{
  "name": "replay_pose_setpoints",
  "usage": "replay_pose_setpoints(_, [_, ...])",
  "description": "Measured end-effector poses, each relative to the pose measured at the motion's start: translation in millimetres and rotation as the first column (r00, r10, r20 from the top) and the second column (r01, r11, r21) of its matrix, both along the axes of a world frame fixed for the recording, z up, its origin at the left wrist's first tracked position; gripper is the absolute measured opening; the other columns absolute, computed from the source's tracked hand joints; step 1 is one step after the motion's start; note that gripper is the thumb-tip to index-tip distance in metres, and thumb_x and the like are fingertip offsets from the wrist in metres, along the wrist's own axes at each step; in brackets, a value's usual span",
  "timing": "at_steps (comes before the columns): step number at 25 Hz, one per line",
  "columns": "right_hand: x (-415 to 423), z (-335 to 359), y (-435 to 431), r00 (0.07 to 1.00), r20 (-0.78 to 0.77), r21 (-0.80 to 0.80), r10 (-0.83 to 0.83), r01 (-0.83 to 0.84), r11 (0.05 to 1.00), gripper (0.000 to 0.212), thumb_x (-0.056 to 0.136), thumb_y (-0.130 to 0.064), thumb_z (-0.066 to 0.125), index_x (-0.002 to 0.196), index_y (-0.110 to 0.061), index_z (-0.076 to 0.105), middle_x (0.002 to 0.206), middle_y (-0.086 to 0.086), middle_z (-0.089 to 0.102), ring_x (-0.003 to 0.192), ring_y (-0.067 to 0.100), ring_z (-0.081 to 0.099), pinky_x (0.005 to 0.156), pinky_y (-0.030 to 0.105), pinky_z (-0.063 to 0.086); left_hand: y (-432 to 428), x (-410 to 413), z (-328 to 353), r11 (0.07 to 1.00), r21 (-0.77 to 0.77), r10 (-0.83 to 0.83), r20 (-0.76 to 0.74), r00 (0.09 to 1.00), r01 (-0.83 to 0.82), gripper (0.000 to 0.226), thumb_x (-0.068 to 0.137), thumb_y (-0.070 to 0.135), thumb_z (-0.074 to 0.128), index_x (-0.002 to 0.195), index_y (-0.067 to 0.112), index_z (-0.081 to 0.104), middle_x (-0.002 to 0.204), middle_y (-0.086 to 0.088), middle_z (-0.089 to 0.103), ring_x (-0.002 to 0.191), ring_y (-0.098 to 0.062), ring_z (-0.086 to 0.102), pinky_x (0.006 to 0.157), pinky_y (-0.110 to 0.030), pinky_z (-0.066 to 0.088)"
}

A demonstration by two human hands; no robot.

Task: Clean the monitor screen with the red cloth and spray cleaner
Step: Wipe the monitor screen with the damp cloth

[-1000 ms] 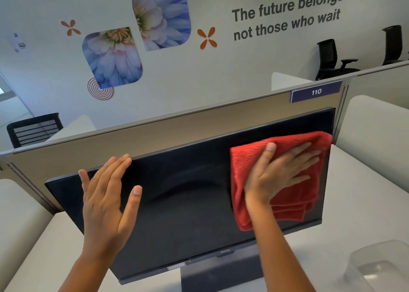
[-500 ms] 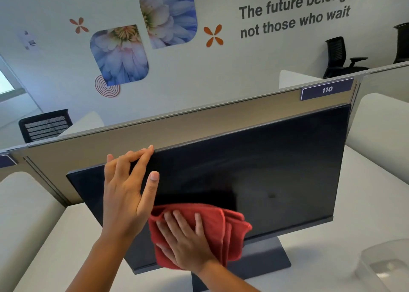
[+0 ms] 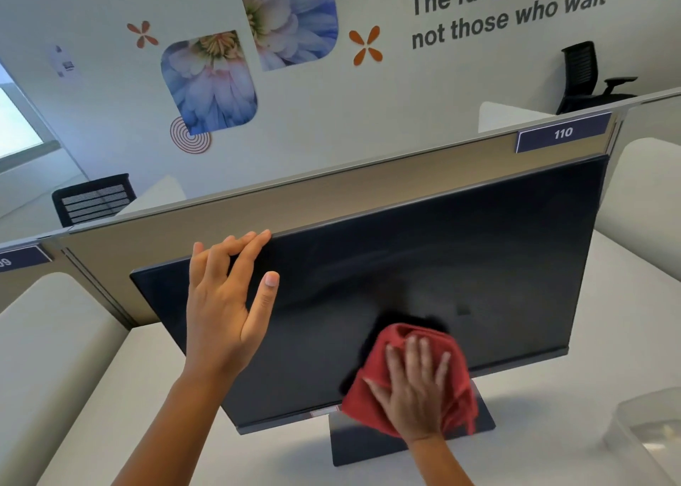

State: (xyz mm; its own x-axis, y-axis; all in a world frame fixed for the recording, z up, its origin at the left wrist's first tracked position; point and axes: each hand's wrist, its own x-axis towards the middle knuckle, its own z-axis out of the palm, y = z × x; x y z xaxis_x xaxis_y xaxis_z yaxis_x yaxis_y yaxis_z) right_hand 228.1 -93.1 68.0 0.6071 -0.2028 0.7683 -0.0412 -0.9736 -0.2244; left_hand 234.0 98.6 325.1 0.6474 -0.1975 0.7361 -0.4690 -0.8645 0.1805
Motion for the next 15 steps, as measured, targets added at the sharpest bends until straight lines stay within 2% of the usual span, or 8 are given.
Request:
replay_pose_setpoints(2, [-1,3,-33,0.992,-0.01,0.223,-0.128,0.127,0.967,0.07,0.094,-0.06,0.021,0.132,-0.004,0.038,0.138,0.031,0.036,0.135,0.043,0.021,0.113,0.058,0.003,0,1,-1,1.0,0.0,0.003,0.014,1.0,-0.003,0.055,0.094,0.05,0.022,0.132,0.019,0.047,0.122,-0.007,0.051,0.122,-0.019,0.034,0.118,-0.022,-0.001])
replay_pose_setpoints(3, [-2,7,-49,0.98,-0.024,0.368,-0.196,0.191,0.91,0.074,0.095,-0.06,0.02,0.138,-0.001,0.031,0.142,0.035,0.031,0.136,0.045,0.019,0.112,0.06,0.006,-1,2,-1,1.0,0.0,0.003,0.02,1.0,-0.003,0.054,0.094,0.049,0.023,0.132,0.019,0.047,0.122,-0.007,0.051,0.121,-0.02,0.034,0.118,-0.022,-0.001])
replay_pose_setpoints(5, [-2,17,-79,0.95,-0.062,0.634,-0.305,0.274,0.724,0.078,0.095,-0.062,0.015,0.147,-0.004,0.013,0.151,0.031,0.017,0.141,0.044,0.013,0.113,0.061,0.01,-2,2,-1,1.0,-0.008,0.003,0.03,1.0,-0.003,0.052,0.094,0.046,0.025,0.131,0.018,0.048,0.12,-0.007,0.05,0.12,-0.02,0.034,0.117,-0.023,0.0])
replay_pose_setpoints(7, [2,30,-107,0.926,-0.07,0.792,-0.37,0.277,0.543,0.084,0.091,-0.067,0.009,0.149,-0.006,0.006,0.155,0.025,0.01,0.143,0.04,0.01,0.115,0.057,0.012,-4,3,-2,1.0,-0.022,0.005,0.039,0.999,-0.004,0.05,0.094,0.044,0.027,0.131,0.017,0.048,0.12,-0.007,0.049,0.12,-0.02,0.034,0.117,-0.025,0.001])
replay_pose_setpoints(8, [5,37,-118,0.919,-0.063,0.835,-0.388,0.262,0.484,0.087,0.089,-0.07,0.007,0.149,-0.007,0.005,0.157,0.022,0.008,0.144,0.038,0.009,0.117,0.055,0.01,-4,4,-3,1.0,-0.03,0.008,0.042,0.999,-0.007,0.05,0.094,0.043,0.027,0.13,0.016,0.049,0.119,-0.008,0.049,0.119,-0.02,0.034,0.117,-0.026,0.002])
replay_pose_setpoints(10, [13,50,-128,0.91,-0.022,0.88,-0.414,0.214,0.425,0.089,0.085,-0.073,0.006,0.15,-0.011,0.003,0.158,0.018,0.005,0.145,0.035,0.006,0.117,0.051,0.005,-4,5,-5,0.999,-0.043,0.015,0.044,0.999,-0.013,0.05,0.094,0.044,0.027,0.13,0.016,0.049,0.119,-0.009,0.049,0.119,-0.021,0.034,0.117,-0.026,0.002])
replay_pose_setpoints(15, [15,56,-104,0.927,-0.009,0.892,-0.375,0.177,0.417,0.086,0.088,-0.071,0.009,0.15,-0.012,0.001,0.159,0.014,0.003,0.146,0.031,0.003,0.116,0.048,0.002,-5,6,-6,0.998,-0.066,0.018,0.053,0.998,-0.015,0.051,0.095,0.045,0.025,0.13,0.017,0.05,0.116,-0.007,0.048,0.117,-0.02,0.033,0.117,-0.029,0.004])
